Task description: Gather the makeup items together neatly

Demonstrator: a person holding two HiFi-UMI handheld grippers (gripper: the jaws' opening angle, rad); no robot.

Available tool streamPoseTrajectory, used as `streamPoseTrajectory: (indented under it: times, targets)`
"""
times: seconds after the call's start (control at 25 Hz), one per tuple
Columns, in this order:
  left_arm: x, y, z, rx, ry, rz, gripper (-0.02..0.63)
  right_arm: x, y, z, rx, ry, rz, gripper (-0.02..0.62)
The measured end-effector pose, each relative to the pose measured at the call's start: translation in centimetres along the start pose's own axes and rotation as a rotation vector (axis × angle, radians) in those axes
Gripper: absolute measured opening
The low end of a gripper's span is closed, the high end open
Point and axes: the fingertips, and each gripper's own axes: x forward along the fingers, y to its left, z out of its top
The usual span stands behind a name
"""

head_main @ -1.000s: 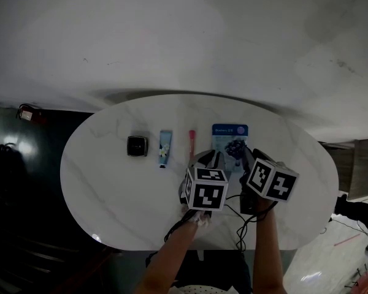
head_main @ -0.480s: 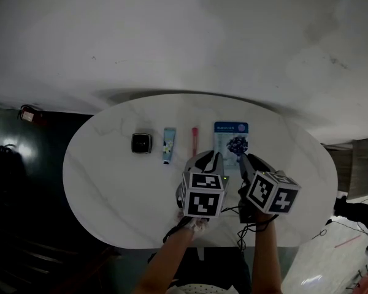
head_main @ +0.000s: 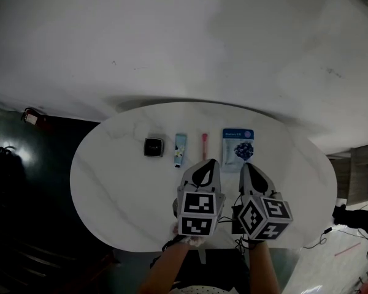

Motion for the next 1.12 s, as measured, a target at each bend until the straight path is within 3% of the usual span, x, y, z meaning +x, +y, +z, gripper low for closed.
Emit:
streamPoseTrajectory:
  times: [0.16,0.44,1.12]
  targets:
    - [-2.6,0.8,0.6,0.012,-0.064,0.014,0.031,-1.0,2.0,-0.3,-0.03,-0.03,-0.009,0.002]
    - [-6.0,2.4,0.6,0.032,-0.106,0.054,0.03,-2.2,5.2,-1.4,-0.067,-0.055,-0.027,0.003]
    - [-9.4,2.8,0.1,0.029,-0.157,0.041,0.031,-5.0,8.4,-2.9,-0.091,-0.078,-0.066,0.005]
